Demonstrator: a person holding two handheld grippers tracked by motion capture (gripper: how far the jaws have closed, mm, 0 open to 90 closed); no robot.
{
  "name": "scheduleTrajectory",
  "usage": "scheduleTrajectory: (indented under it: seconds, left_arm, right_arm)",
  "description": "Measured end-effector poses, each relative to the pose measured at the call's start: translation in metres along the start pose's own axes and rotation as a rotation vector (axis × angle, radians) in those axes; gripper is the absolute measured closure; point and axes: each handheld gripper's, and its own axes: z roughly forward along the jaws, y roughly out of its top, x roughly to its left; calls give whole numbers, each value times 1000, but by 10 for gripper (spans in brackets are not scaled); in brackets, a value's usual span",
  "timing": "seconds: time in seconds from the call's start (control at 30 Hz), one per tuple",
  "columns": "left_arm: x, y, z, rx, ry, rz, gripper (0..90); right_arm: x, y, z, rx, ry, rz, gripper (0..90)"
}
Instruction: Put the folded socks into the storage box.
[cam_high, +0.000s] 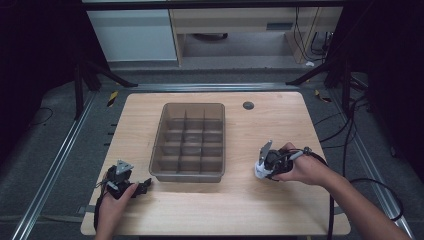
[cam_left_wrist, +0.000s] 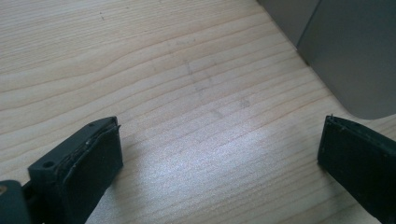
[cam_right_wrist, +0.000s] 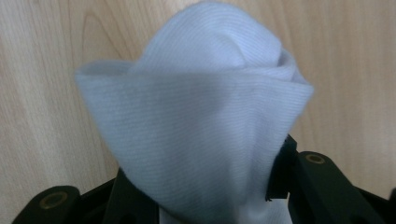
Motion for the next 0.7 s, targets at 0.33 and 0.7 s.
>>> scheduleTrajectory:
  seconds: [0.33,0.7]
  left_arm:
    - [0,0,0,0,0,0,0]
    - [0,0,0,0,1,-1,0]
  right_arm:
    - [-13,41,-36,-9,-13,-42,579]
    - [-20,93,-65,-28,-25,-102,580]
